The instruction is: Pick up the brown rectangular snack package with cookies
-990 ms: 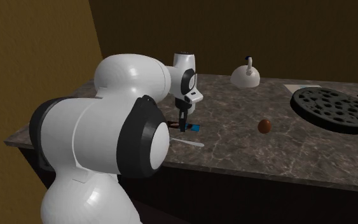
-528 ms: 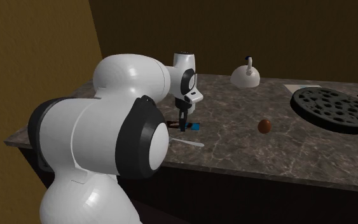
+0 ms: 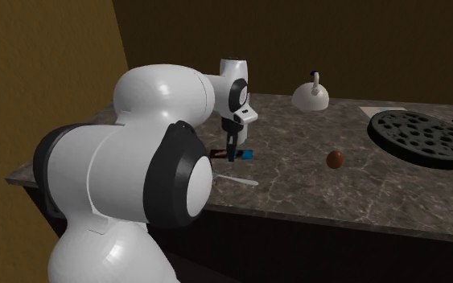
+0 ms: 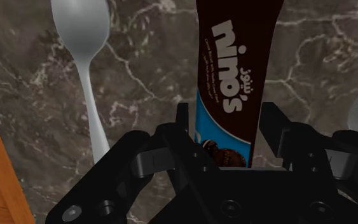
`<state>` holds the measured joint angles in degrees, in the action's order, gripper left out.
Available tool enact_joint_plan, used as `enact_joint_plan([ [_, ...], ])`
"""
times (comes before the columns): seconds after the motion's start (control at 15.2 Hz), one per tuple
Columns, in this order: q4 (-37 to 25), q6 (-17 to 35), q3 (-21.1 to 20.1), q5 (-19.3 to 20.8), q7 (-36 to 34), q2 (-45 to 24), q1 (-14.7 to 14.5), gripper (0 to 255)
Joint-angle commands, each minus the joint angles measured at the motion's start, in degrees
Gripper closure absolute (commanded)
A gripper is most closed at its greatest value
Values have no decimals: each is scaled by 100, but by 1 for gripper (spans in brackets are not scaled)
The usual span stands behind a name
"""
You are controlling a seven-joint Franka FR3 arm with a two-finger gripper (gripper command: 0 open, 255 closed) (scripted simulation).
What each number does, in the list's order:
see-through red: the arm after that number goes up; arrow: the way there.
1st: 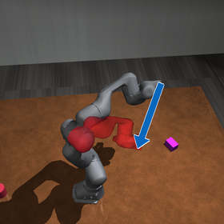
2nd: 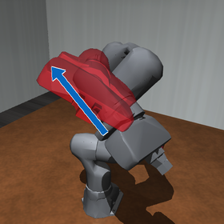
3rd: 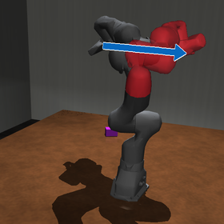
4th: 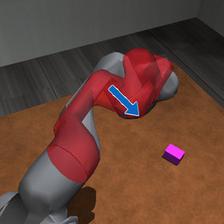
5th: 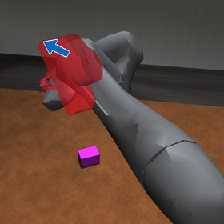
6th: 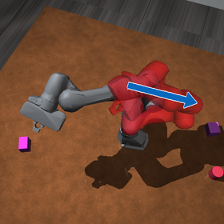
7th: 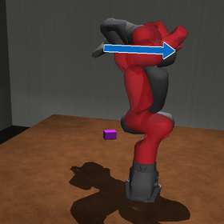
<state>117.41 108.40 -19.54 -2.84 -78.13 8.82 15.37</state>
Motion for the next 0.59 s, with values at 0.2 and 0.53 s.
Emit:
enact_joint_plan([
  [0.2, -351, -384, 9, -4, -2, 32, 3, 255],
  [0.53, -725, -769, 21, -1, -1, 43, 10, 255],
])
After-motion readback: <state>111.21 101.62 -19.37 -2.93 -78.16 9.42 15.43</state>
